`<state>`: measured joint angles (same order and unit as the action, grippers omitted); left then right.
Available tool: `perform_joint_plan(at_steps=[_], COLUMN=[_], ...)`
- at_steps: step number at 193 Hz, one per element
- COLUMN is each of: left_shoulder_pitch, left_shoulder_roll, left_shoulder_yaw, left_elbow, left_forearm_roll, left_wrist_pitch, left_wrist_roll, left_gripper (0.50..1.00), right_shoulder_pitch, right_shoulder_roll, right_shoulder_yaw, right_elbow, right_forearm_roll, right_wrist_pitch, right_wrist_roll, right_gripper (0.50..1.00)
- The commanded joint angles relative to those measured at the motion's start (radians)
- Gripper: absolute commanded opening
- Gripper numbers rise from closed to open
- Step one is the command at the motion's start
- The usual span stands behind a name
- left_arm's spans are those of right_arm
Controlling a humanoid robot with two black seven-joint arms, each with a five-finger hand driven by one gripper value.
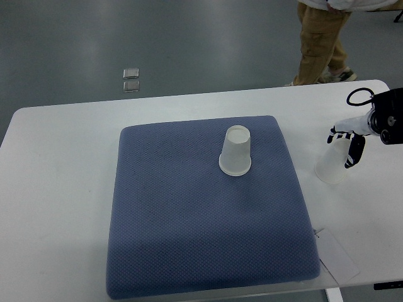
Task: Stack paper cups
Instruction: 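Lower the right hand around the second white cup and close fingers, then lift the grasped cup off the table with the right hand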
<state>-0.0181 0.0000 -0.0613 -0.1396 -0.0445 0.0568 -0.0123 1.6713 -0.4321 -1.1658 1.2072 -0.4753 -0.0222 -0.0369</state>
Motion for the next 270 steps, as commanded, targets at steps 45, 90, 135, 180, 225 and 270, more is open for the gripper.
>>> perform_joint_plan(at_steps=[45, 90, 135, 180, 225, 270], left_shoulder_pitch=[0.001, 0.000, 0.001, 0.001, 0.000, 0.000], left_shoulder_roll=[0.000, 0.000, 0.000, 0.000, 0.000, 0.000], left_shoulder_yaw=[0.000, -0.002, 0.000, 0.000, 0.000, 0.000], left_elbow=[0.000, 0.000, 0.000, 0.000, 0.000, 0.000], left_forearm_roll=[0.000, 0.000, 0.000, 0.000, 0.000, 0.000], left_wrist_pitch=[0.000, 0.000, 0.000, 0.000, 0.000, 0.000], left_wrist_roll=[0.000, 0.000, 0.000, 0.000, 0.000, 0.000], left_gripper=[1.000, 1.000, 1.000, 1.000, 1.000, 1.000], right_shoulder_pitch=[-0.004, -0.004, 0.021, 0.088, 0.122, 0.203], right_shoulder_roll=[0.003, -0.002, -0.020, -0.045, -0.083, -0.109], right_shoulder_yaw=[0.000, 0.000, 0.009, 0.040, 0.112, 0.112], right_elbow=[-0.002, -0.002, 0.002, 0.003, 0.002, -0.002], right_forearm_roll=[0.000, 0.000, 0.001, 0.089, 0.147, 0.149], right_wrist_pitch=[-0.002, -0.002, 0.011, 0.027, 0.034, 0.096], right_wrist_roll=[0.000, 0.000, 0.000, 0.002, 0.000, -0.001], right_gripper=[0.703, 0.682, 0.682, 0.688, 0.690, 0.690])
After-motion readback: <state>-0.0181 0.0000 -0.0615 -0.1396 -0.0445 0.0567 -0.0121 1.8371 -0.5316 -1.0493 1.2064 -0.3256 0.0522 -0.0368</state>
